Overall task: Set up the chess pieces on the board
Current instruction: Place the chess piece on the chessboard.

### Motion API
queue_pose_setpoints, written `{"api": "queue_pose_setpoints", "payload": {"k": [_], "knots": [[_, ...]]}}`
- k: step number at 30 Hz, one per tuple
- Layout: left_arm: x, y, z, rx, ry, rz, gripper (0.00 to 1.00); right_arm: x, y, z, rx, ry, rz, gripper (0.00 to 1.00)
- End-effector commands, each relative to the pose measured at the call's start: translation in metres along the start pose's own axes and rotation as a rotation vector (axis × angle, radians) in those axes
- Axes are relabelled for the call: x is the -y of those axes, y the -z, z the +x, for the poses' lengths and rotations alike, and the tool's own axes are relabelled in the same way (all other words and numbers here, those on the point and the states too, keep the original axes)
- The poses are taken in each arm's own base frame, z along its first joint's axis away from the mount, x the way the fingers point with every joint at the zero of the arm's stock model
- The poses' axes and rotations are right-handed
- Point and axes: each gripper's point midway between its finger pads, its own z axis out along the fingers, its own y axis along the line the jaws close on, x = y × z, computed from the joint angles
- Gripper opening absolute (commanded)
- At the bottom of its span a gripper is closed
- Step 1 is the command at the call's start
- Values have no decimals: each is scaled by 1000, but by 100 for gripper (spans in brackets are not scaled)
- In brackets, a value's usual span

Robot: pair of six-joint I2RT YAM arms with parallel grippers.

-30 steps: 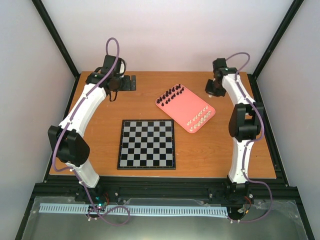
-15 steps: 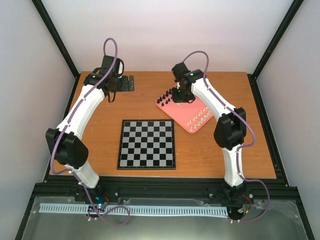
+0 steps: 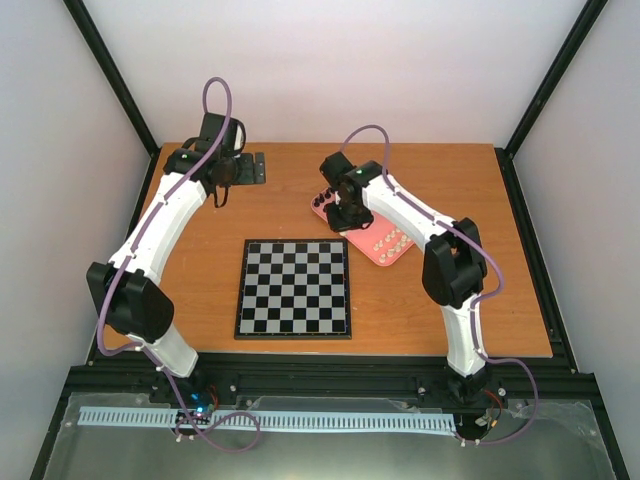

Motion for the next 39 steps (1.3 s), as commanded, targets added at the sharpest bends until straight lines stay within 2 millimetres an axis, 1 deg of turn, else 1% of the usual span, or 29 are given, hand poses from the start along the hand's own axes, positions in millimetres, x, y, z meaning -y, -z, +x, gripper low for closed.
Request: {"api": "queue_pose_setpoints", "payload": {"k": [1,8,15,21,32,39], "knots": [[-2,15,-7,36,18,-6,100,-1,-6,0,16,-4,12,3],[-5,14,-6,36,12,-21,100,-6,-24,4,-9,18,29,3],[-7,12,-4,29,14,-33,100,-13,-37,9,-42,44,23,3],[-8,10,-1,22,14,-35,100,-19,-44,12,-49,65,22,3],[-9,10,2,17,10,-39,100,-23,-59,16,-62,89,50,3],[-9,11,3,17,9,-37,100,-19,-63,13,-45,89,74,3]]}}
